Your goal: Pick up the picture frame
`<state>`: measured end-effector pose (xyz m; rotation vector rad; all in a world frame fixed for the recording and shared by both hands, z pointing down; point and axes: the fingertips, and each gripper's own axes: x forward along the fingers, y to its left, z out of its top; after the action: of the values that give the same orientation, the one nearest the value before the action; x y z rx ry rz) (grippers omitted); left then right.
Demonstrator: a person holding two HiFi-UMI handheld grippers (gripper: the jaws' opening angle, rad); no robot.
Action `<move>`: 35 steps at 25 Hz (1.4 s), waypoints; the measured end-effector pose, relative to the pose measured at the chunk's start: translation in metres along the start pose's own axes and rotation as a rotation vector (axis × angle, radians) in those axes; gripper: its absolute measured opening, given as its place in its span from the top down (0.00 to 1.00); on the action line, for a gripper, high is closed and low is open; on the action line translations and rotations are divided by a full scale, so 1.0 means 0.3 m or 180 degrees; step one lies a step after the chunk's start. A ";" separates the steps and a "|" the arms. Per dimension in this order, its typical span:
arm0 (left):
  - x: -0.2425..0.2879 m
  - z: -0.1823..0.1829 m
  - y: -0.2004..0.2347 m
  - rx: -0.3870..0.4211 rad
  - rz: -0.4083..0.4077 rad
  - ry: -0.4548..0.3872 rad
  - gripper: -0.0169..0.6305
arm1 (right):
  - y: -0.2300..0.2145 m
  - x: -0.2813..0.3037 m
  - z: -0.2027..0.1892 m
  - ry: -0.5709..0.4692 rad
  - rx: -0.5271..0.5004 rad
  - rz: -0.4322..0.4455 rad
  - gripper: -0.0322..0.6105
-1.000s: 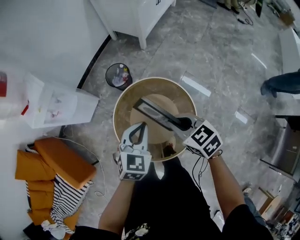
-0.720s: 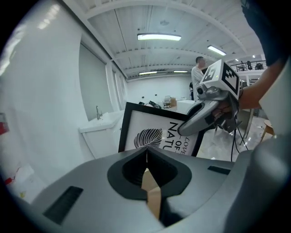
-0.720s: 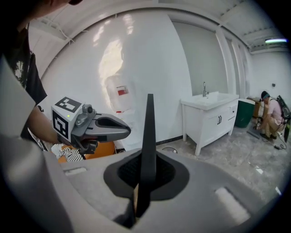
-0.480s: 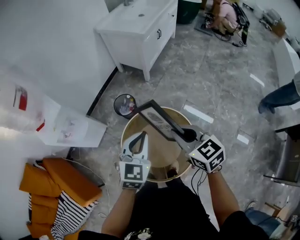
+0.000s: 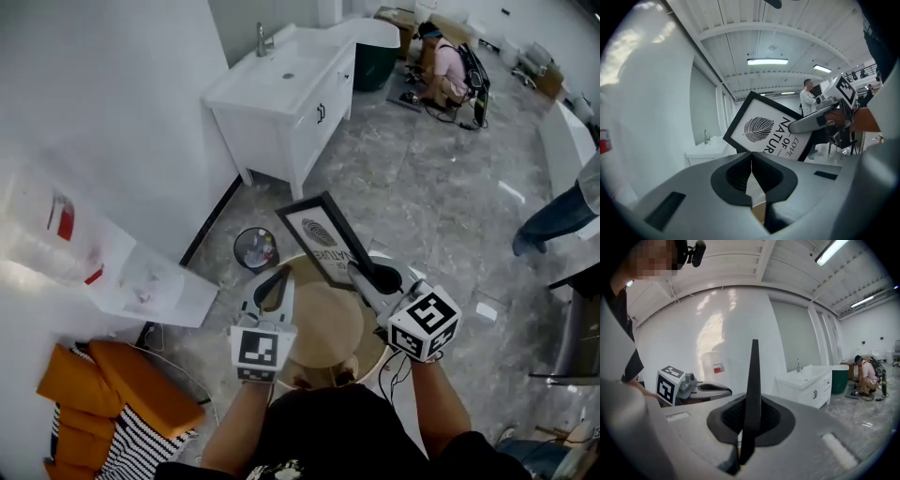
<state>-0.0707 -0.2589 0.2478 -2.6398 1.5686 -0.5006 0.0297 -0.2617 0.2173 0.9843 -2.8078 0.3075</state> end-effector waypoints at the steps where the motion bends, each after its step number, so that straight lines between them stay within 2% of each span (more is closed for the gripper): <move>1: 0.000 0.026 0.009 -0.0024 0.0008 -0.0041 0.95 | -0.002 -0.006 0.035 -0.0066 0.0002 -0.0003 0.93; 9: -0.018 0.176 0.046 -0.0051 0.0026 -0.0360 0.95 | 0.020 -0.078 0.249 -0.0549 -0.0092 -0.0081 0.93; 15: -0.033 0.298 0.082 -0.0112 0.0099 -0.0614 0.95 | 0.022 -0.107 0.341 -0.0749 -0.0262 -0.0304 0.93; 21: -0.057 0.400 0.108 -0.0108 0.0146 -0.0779 0.95 | 0.010 -0.120 0.392 -0.0890 -0.0347 -0.0457 0.93; 28: -0.112 0.479 0.127 -0.0165 0.0394 -0.0980 0.95 | -0.008 -0.122 0.412 -0.1031 -0.0588 -0.0850 0.93; 31: -0.118 0.492 0.117 -0.0259 0.0417 -0.0980 0.95 | -0.008 -0.121 0.412 -0.1075 -0.0619 -0.0903 0.93; 35: -0.116 0.482 0.115 -0.0160 0.0417 -0.0994 0.95 | -0.010 -0.115 0.409 -0.1109 -0.0609 -0.0910 0.93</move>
<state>-0.0736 -0.2657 0.0952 -2.4743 1.6537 -0.0393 0.0492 -0.2730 0.0917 1.4908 -2.8570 -0.1822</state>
